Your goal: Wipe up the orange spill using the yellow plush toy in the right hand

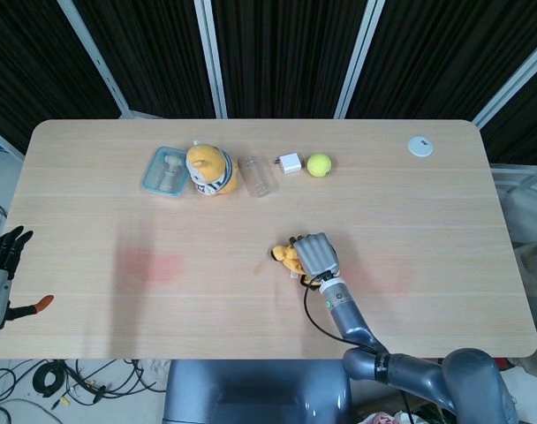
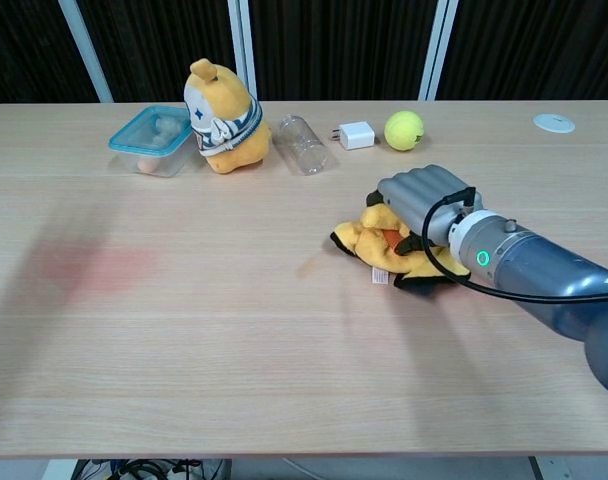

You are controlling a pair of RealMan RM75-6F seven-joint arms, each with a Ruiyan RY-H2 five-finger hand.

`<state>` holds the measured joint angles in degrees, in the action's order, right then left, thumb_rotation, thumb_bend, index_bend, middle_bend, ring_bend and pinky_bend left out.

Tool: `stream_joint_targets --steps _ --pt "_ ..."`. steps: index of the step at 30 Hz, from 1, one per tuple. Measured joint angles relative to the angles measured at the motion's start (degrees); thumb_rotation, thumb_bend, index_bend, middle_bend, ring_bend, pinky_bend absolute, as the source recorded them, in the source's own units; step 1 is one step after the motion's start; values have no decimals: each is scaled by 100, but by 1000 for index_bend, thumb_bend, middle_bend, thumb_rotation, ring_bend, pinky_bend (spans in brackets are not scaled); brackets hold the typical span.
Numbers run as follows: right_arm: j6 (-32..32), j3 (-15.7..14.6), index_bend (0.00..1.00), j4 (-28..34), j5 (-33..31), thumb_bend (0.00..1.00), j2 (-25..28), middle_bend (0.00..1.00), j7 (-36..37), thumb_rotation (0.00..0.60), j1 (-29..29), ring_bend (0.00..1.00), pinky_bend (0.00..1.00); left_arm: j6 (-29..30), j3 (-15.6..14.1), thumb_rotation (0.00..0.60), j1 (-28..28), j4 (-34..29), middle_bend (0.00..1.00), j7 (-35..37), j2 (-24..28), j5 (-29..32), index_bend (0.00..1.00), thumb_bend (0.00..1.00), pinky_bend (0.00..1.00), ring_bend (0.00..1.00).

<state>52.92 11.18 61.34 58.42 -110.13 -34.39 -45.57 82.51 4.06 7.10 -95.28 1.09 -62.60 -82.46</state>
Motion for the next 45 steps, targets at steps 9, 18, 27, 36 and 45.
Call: stream_joint_targets --steps 9,18,27,36,45 --pt "-114 -121 671 152 97 701 -372 598 -80 600 -93 635 730 -23 18 600 9 -16 0 -20 -13 55 0 17 0 0" --pt "-219 -153 671 68 307 711 -1035 598 -41 600 -303 634 730 -65 37 600 27 -12 0 25 -5 98 0 18 0 0" --pt "-228 -71 671 -302 377 712 -1245 597 -2 600 -379 634 730 -60 32 600 26 -13 0 34 -3 87 0 17 0 0" --pt "-183 199 671 -678 240 713 -1000 597 -114 600 -381 634 730 -64 26 600 26 -46 0 -2 -11 92 0 18 0 0" --pt "-125 354 670 -707 67 713 -595 596 -272 600 -313 633 730 -48 24 600 22 -76 0 0 -17 82 0 17 0 0"
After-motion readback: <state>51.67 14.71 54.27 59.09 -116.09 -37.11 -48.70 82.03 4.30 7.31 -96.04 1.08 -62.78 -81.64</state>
